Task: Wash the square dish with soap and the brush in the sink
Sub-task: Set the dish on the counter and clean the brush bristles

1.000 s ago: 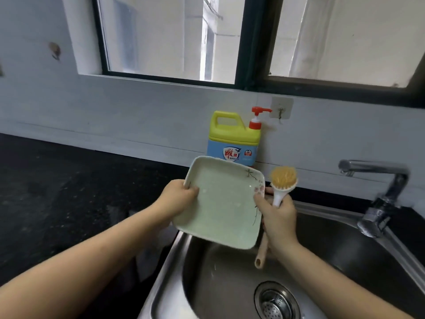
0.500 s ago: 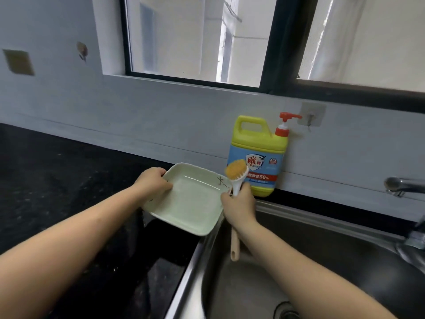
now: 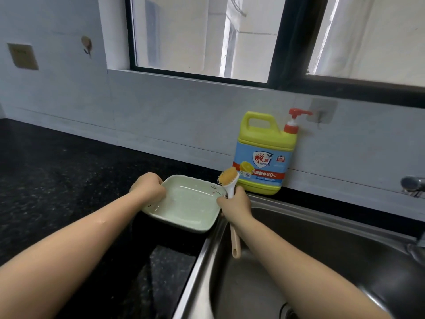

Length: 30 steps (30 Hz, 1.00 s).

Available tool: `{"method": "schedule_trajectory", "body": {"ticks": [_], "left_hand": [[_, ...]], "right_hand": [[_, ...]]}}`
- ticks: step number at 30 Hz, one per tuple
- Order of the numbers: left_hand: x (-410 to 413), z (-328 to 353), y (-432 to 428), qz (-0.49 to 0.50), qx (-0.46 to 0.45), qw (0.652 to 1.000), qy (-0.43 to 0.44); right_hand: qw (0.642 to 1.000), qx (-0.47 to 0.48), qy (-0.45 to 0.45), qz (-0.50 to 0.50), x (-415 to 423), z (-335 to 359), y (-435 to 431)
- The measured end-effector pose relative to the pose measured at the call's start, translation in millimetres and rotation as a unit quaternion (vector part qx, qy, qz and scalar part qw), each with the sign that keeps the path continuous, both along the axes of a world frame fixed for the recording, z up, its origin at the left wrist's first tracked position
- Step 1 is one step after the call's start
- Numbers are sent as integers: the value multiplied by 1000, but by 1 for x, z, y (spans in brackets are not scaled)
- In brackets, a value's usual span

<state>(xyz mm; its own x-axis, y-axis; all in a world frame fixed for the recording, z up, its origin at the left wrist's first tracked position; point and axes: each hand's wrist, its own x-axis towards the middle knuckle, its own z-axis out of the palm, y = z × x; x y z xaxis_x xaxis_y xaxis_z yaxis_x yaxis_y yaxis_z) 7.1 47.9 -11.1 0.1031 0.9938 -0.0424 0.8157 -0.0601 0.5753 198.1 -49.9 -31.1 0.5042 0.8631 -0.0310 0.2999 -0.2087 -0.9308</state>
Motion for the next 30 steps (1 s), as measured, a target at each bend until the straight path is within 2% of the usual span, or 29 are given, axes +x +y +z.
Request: {"method": "schedule_trajectory", "body": {"ticks": [5,8,11,13,15,17,18,19,21,22,23,24,27,30], "left_hand": [[-1,1,-5,-12,16,1000,10],[7,2,-20,-12,86,992,87],[19,4,-37,-31,149,983,103],[30,7,-48,-65,174,981,61],[42,11,-64,-100,194,976,-6],[54,13,-85,-151,208,964,-68],[61,13,-97,-185,209,957,-84],[67,13,-107,-218,207,950,-87],[81,11,-128,-284,198,935,-69],[88,10,-136,-314,193,928,-55],[95,8,-143,-340,191,920,-41],[101,6,-149,-362,191,912,-25],[121,-6,-165,-409,189,893,25],[144,-21,-173,-437,179,881,34]], "right_hand": [[998,16,50,34,11,8,-18],[998,14,38,50,24,16,-38],[997,9,-25,69,41,20,-62],[993,13,-83,82,55,24,-80],[977,9,-186,104,72,28,-99],[929,-8,-347,129,89,31,-113],[891,-8,-435,132,97,32,-121],[838,21,-530,130,104,34,-127],[696,91,-701,124,116,36,-138],[637,112,-753,121,119,37,-144],[597,118,-784,125,120,38,-149],[572,115,-802,130,121,38,-153],[529,69,-832,151,118,38,-162],[512,73,-841,158,121,40,-165]]}}
